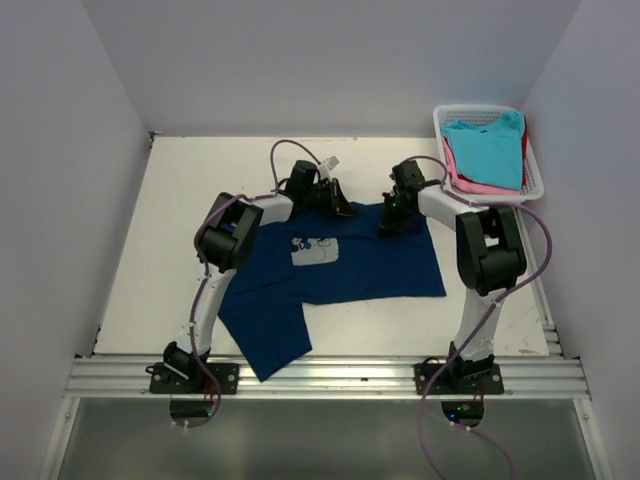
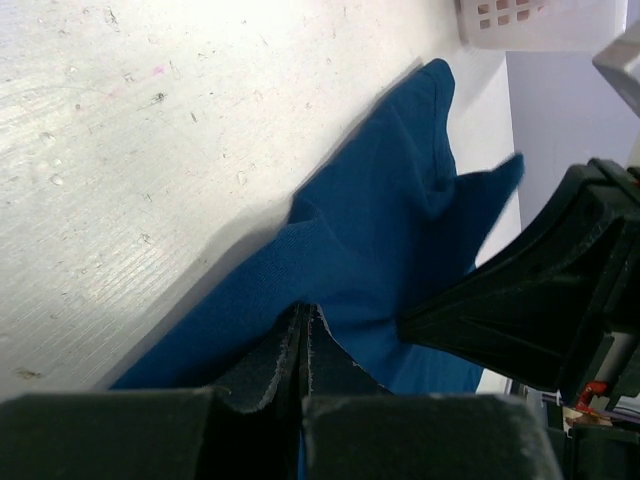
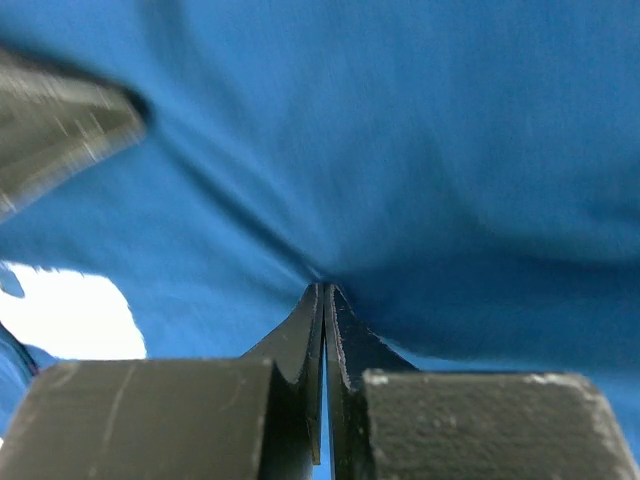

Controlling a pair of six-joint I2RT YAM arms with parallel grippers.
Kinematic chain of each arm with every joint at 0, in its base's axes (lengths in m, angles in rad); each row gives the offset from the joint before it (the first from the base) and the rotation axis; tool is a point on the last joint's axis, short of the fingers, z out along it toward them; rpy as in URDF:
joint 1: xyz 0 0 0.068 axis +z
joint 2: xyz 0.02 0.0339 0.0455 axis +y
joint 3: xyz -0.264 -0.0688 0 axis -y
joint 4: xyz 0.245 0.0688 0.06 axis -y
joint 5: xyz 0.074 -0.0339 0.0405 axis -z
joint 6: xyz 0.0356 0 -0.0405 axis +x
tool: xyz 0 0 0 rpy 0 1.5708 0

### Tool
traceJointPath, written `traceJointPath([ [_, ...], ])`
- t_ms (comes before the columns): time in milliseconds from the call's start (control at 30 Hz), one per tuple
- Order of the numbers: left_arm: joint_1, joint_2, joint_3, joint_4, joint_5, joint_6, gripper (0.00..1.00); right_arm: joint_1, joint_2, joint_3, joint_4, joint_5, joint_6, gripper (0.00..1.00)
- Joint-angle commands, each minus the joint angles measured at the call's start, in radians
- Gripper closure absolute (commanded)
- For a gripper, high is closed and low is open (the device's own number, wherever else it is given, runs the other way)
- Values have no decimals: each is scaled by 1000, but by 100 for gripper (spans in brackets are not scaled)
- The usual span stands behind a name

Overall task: Fold and stack the t-shirts
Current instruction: Fold the tshirt

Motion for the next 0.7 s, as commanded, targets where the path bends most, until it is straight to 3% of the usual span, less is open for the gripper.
traceJointPath([
  [0,31,25,-33,-72,-67,29,100,3,-105,-73,-37,39,-8,100],
  [333,33,38,-33,-61,-59,17,100,9,-277,-210,-63,81,0,100],
  [467,33,38,-36,-58,-53,15,100,9,-298,-162,-84,152,0,100],
  [667,36,26,-47,-67,-56,28,100,-3,-199,-23,-124,335,18,100],
])
